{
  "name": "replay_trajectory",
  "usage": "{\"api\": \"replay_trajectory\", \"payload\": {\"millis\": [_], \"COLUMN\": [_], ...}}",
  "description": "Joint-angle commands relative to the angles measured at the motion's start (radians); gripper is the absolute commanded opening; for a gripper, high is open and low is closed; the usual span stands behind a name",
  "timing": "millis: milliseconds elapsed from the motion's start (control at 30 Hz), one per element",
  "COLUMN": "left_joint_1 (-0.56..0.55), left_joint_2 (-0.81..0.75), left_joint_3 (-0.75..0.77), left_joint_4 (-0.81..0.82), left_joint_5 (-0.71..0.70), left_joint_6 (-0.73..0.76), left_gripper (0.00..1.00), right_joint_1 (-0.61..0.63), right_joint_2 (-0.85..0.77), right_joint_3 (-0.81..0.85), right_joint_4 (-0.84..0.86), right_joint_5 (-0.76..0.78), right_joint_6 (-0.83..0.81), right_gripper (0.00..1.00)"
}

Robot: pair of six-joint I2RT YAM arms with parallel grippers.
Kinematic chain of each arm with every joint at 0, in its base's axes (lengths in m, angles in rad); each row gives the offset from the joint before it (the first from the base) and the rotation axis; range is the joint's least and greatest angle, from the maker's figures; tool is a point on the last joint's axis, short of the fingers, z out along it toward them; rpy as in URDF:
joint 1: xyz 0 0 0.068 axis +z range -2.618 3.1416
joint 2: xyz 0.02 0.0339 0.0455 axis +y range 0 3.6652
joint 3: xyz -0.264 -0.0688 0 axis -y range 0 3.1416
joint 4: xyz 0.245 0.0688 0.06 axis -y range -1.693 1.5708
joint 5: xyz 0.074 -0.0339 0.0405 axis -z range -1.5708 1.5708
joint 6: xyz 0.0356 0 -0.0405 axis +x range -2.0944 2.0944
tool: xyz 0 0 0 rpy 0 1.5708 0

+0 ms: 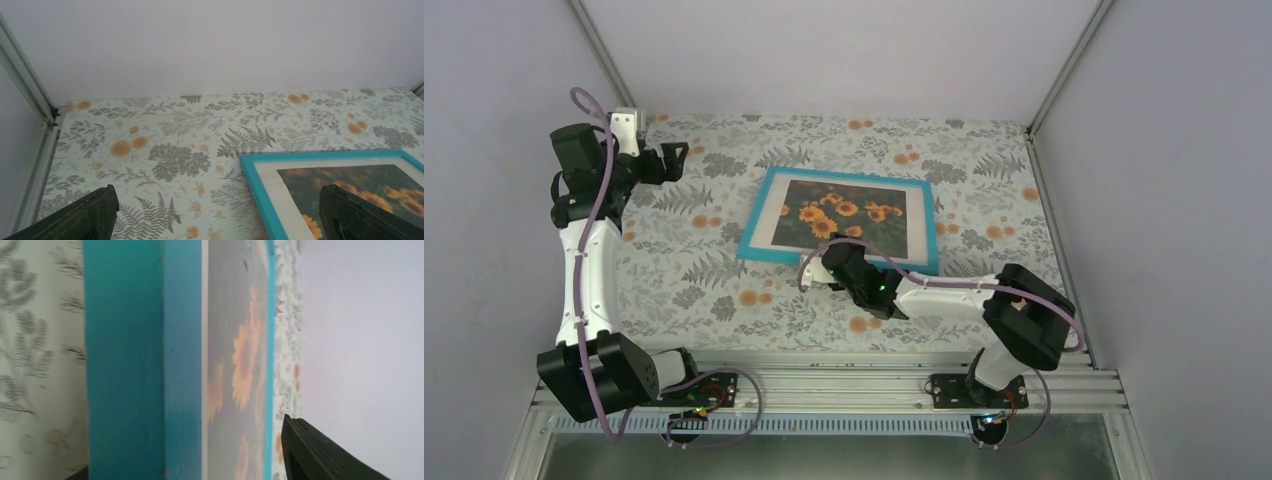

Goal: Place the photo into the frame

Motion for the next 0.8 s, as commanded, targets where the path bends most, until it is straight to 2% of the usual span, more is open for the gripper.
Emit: {"api": "replay_trajectory", "payload": {"millis": [0,233,400,567,667,767], "left_joint_1": [0.008,0.008,0.008,0.007,0.006,0.005], "left_joint_2": [-0.013,0.000,0.008,-0.013,-0.013,-0.011], "left_joint_3": [0.011,0.033,0.052,0.053,0.078,0.112], "left_joint_4": [0.005,-0.006,-0.019,-0.018,-0.034,-0.033], "left_joint_5": [-0.057,-0.049,-0.041,-0.013,-0.010,-0.013], "left_joint_6": [0.024,0.029,0.044,0.082,0.108,0.115], "left_gripper": [1.00,1.00,1.00,1.00,1.00,1.00], "right_joint_1": [0.048,0.075,0.081,0.074,0.055,0.019], "right_joint_2": [0.039,0.140,0.137,0.114,0.046,-0.017], "right_joint_3": [-0.012,-0.006,0.062,0.111,0.158,0.220], "right_joint_4": [0.135,0.073,-0.126,-0.310,-0.396,-0.452], "right_joint_5": [0.034,-0.012,-0.164,-0.331,-0.459,-0.514], "right_joint_6": [0.087,0.165,0.245,0.263,0.299,0.334], "right_gripper": [0.66,0.82,1.00,1.00,1.00,1.00]}}
